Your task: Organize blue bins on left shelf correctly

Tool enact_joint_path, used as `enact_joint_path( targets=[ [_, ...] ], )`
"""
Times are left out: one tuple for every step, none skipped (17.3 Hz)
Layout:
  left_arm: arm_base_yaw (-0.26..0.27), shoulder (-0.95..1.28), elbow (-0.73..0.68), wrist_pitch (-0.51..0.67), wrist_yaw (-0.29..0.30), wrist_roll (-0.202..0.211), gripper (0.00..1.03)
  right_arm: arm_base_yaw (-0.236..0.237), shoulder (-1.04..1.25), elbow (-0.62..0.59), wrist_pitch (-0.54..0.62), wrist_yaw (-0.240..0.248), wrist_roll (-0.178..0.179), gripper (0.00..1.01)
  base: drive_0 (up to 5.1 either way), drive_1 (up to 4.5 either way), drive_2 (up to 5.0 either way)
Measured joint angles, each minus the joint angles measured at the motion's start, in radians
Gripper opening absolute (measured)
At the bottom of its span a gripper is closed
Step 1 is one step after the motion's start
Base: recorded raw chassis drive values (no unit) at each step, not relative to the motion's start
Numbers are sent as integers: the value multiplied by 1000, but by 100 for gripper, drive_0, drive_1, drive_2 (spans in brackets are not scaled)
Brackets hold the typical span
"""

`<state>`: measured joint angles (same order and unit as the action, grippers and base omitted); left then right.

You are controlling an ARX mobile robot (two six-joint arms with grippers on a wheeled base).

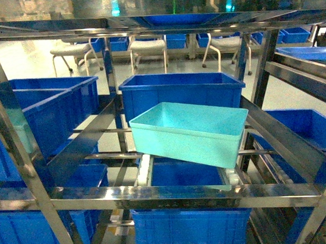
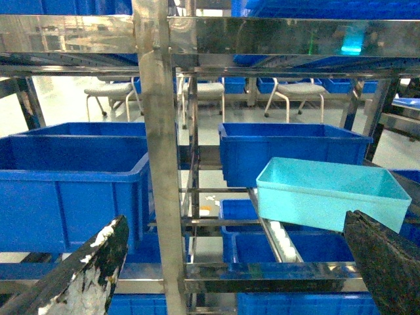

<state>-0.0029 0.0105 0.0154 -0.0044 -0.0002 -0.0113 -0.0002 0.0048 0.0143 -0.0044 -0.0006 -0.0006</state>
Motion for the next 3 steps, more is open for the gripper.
enact_joint_path(
  targets=[
    [0,0,0,0,0,0,98,0,0,0,0,0,0,98,0,0,0],
    [0,0,0,0,0,0,98,0,0,0,0,0,0,98,0,0,0],
    [0,0,0,0,0,0,98,0,0,0,0,0,0,98,0,0,0]
  ],
)
